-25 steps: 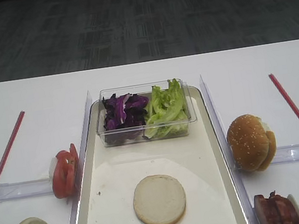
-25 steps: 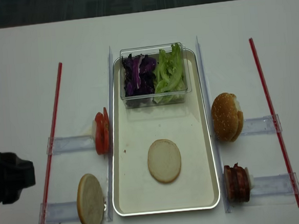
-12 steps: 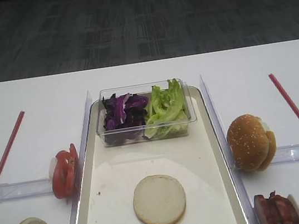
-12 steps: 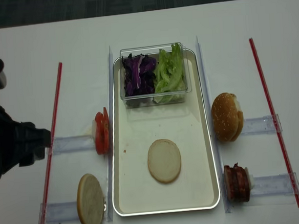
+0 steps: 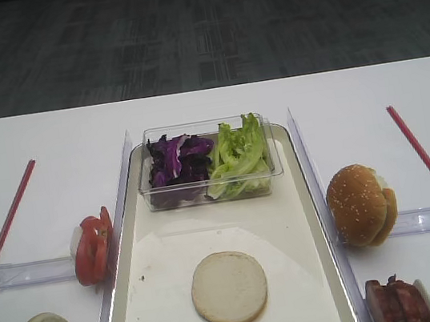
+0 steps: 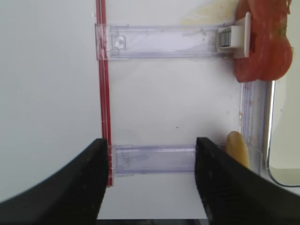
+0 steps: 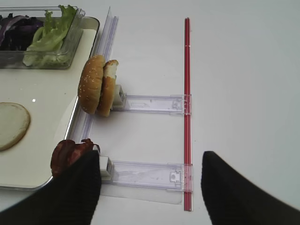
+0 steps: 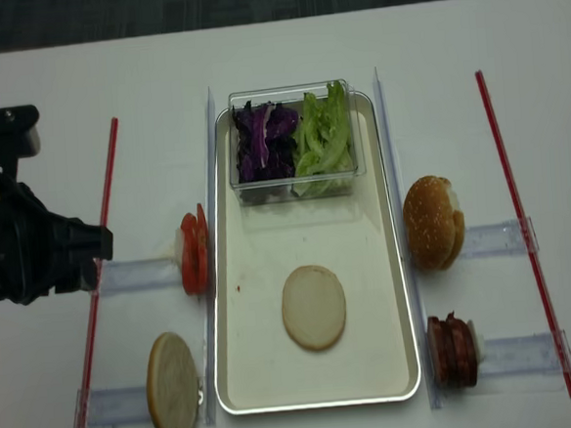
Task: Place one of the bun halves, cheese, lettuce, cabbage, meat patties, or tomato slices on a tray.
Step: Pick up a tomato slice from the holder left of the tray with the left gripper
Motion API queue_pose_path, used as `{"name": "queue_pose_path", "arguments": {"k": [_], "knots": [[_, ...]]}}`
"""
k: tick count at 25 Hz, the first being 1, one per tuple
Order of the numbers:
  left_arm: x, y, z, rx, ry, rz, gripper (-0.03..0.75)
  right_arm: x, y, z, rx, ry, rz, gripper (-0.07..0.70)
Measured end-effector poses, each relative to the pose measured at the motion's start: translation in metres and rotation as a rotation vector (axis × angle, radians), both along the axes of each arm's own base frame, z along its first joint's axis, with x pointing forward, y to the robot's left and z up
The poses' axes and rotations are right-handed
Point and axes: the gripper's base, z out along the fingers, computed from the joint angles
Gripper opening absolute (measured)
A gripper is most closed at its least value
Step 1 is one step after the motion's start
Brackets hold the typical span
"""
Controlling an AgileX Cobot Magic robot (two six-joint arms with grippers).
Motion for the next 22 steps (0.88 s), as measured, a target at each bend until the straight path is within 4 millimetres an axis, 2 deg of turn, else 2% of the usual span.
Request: {"name": "queue_pose_path", "arguments": {"k": [10, 22], "knots": [[0.040, -0.004, 0.006, 0.001, 0.007, 0.000, 0.419, 0.000, 0.000, 0.000, 0.000, 0.000, 0.000, 0.469], [0.082, -0.010, -0.003, 0.013, 0.069, -0.025, 0.419, 0.000, 0.000, 0.000, 0.000, 0.000, 0.000, 0.469]]}}
